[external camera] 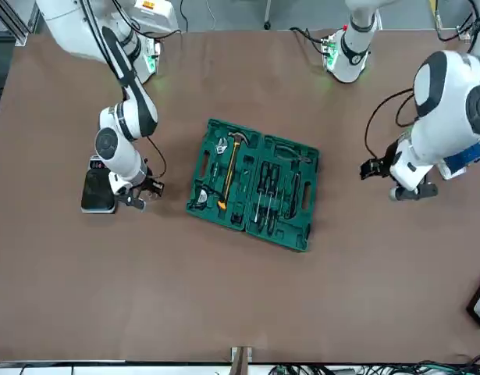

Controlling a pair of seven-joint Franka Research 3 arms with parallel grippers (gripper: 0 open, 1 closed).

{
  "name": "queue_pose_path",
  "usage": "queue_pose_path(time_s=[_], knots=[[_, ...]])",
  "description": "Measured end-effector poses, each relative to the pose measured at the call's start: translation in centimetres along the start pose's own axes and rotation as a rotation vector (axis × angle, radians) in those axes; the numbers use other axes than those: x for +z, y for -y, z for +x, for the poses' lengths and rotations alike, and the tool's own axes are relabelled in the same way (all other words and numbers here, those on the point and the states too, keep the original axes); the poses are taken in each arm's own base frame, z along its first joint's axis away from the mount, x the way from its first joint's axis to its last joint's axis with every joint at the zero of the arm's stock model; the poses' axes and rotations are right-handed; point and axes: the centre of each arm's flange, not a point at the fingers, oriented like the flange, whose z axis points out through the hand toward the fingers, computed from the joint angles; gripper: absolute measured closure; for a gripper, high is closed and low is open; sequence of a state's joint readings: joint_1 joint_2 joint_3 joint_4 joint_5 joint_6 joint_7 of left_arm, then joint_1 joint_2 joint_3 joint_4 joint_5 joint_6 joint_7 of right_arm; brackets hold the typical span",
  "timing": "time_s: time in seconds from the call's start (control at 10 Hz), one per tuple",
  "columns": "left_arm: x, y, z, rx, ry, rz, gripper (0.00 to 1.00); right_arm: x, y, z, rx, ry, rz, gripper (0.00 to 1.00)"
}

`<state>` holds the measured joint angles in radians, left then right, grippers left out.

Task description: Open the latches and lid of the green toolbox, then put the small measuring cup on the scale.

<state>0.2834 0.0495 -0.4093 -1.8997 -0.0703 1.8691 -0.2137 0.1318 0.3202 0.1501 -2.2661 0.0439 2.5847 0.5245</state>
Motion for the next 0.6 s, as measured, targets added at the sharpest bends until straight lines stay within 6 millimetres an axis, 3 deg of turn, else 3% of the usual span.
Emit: queue_pose_path(time_s=[0.3, 0.6], knots=[[-6.0, 2.7, -1.8, -0.053, -0.013, 0.028, 0.0, 0.0, -0.4, 0.2, -0.002, -0.004, -0.006, 0.74], [-13.3, 5.2, -2.1, -0.086, -0.061, 0.019, 0.0, 0.0, -1.0, 0.6, -0.003, -0.01, -0.015, 0.83]])
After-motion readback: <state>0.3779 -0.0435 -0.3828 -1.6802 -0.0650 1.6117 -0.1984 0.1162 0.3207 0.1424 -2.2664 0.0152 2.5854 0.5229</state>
